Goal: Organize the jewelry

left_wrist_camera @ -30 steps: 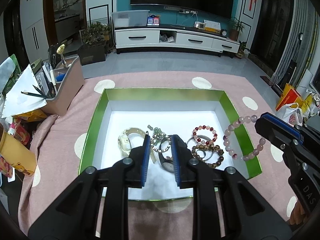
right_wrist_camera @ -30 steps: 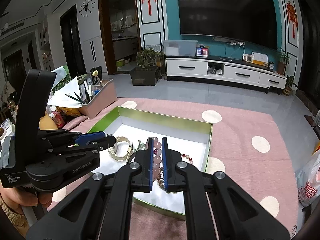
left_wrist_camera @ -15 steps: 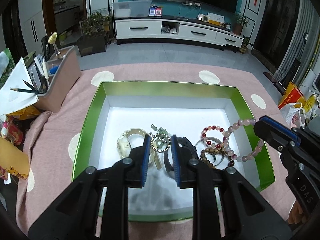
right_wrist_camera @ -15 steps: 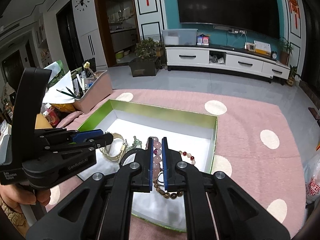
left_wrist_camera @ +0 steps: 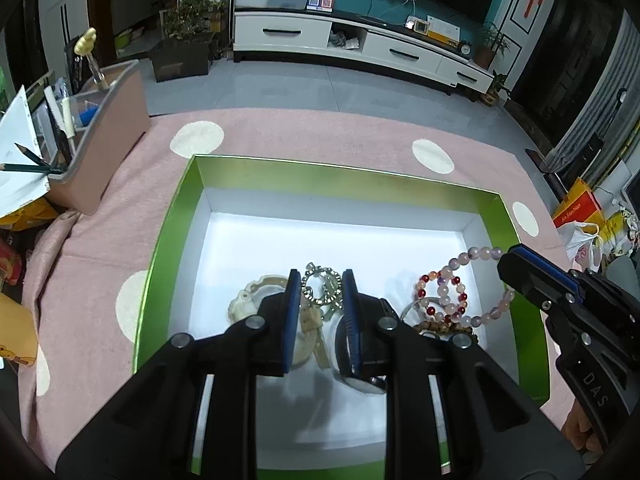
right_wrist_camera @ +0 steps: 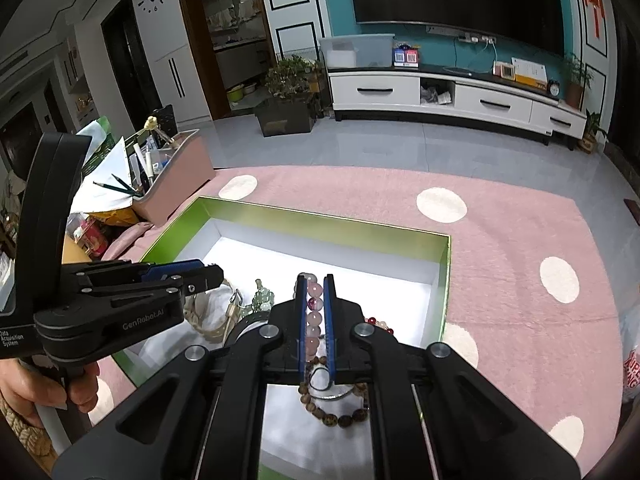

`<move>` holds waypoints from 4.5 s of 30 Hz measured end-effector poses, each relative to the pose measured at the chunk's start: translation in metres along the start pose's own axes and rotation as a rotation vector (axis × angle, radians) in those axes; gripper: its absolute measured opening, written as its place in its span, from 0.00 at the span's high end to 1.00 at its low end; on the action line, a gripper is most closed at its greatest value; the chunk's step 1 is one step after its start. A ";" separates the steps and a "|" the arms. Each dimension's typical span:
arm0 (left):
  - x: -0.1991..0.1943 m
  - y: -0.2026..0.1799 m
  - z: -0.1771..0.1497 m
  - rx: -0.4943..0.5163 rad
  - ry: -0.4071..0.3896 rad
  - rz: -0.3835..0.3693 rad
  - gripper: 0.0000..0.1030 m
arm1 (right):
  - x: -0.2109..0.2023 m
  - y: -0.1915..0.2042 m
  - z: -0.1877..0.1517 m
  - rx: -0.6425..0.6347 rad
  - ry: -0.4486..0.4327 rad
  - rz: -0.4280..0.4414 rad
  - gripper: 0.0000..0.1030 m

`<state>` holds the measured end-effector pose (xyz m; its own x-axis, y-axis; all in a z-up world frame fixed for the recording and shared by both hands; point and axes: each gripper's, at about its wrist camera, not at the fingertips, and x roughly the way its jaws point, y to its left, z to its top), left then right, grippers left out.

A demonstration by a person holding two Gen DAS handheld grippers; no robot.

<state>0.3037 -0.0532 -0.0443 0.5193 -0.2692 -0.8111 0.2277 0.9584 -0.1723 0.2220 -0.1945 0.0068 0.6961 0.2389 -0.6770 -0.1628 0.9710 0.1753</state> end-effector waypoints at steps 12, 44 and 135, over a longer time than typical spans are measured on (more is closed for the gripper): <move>0.026 -0.003 0.008 0.001 0.062 0.023 0.80 | 0.027 -0.013 0.008 0.065 0.086 0.027 0.93; 0.048 -0.022 0.006 0.069 0.103 0.111 0.80 | 0.049 -0.022 0.000 0.048 0.174 -0.075 0.93; -0.030 -0.022 -0.007 0.096 -0.016 0.170 0.12 | -0.023 -0.007 -0.004 0.004 0.058 -0.172 0.32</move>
<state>0.2771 -0.0652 -0.0198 0.5695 -0.1062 -0.8151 0.2123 0.9770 0.0211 0.2048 -0.2066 0.0183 0.6719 0.0693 -0.7374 -0.0420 0.9976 0.0555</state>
